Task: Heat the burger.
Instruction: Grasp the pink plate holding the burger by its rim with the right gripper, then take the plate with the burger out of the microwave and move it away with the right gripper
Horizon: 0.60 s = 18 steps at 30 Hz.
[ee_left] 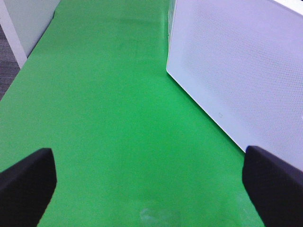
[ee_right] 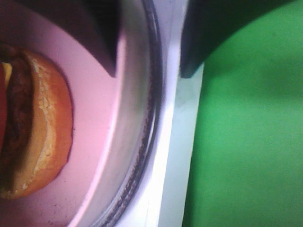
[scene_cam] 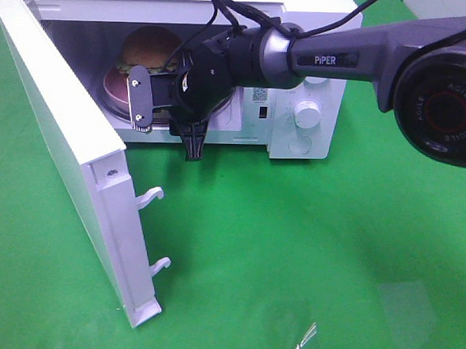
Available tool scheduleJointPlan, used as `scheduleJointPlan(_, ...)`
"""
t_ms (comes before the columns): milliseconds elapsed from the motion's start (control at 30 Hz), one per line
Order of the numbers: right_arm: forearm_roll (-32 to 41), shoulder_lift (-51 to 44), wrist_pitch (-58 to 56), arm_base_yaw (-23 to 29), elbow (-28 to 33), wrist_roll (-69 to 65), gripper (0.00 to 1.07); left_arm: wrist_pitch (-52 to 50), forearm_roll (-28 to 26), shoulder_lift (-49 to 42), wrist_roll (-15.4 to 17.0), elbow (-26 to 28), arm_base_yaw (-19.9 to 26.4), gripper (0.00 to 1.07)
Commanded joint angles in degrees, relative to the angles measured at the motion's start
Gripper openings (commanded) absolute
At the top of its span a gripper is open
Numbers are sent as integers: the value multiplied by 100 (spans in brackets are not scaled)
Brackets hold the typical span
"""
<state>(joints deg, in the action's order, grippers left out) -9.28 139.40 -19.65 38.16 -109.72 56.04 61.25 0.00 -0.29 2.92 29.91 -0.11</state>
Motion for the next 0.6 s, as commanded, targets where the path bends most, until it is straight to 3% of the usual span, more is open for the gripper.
scheduleJointPlan(33,281,0,23,6,-40,-29,9,11,0,-92,-23,-17,17,100)
scheduleJointPlan(67,281,0,23,6,-40,-29,9,11,0,-92,-23,-17,17,100)
scheduleJointPlan(100,309,0,23,6,-40,-29,0,11,0,-92,-23,-17,17,100)
scheduleJointPlan(600,332,-281,-716,23,-40,476,0,11,0,-92,-23,-17,17,100)
